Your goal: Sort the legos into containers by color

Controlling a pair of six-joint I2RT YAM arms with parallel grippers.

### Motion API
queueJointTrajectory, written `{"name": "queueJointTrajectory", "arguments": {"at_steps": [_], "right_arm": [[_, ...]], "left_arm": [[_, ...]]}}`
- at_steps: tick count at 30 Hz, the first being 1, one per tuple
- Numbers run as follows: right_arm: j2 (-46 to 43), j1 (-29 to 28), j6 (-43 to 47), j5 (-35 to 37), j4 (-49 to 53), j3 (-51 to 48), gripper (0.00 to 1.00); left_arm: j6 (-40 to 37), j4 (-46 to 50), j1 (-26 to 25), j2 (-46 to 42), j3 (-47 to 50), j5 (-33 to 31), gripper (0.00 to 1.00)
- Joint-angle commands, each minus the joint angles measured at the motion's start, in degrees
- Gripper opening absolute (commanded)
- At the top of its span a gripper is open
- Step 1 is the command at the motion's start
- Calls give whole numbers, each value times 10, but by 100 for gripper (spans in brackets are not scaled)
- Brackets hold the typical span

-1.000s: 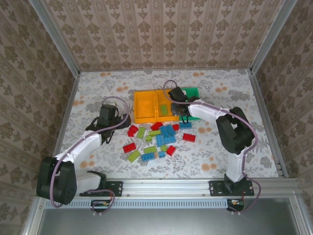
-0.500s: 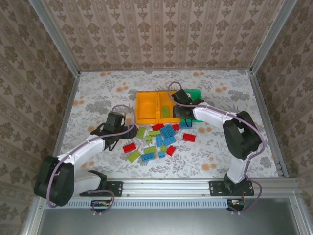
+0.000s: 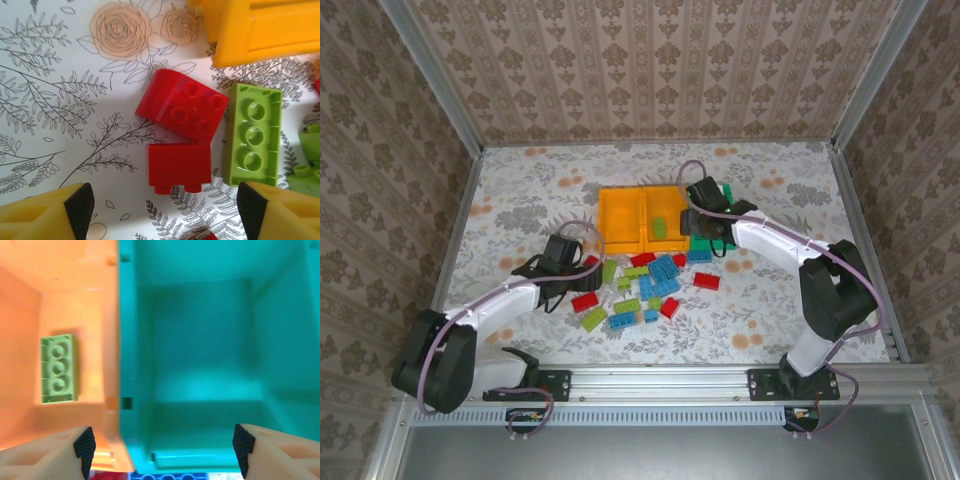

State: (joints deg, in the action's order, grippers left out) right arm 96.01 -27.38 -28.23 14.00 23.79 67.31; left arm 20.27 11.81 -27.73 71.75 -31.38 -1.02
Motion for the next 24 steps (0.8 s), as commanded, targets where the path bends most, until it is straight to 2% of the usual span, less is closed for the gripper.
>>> {"name": "queueJointTrajectory", "arguments": {"at_steps": [1, 13, 24], "right_arm": [[-32, 11, 14, -14, 13, -21, 76], [-80, 41, 14, -16, 8, -75, 75], [-97, 54, 13, -17, 7, -97, 75]], "left_arm": [[-14, 18, -1, 22, -30, 5, 76], [-10, 12, -1, 47, -40, -5, 67], [-15, 9, 2, 66, -50, -2, 66]]}}
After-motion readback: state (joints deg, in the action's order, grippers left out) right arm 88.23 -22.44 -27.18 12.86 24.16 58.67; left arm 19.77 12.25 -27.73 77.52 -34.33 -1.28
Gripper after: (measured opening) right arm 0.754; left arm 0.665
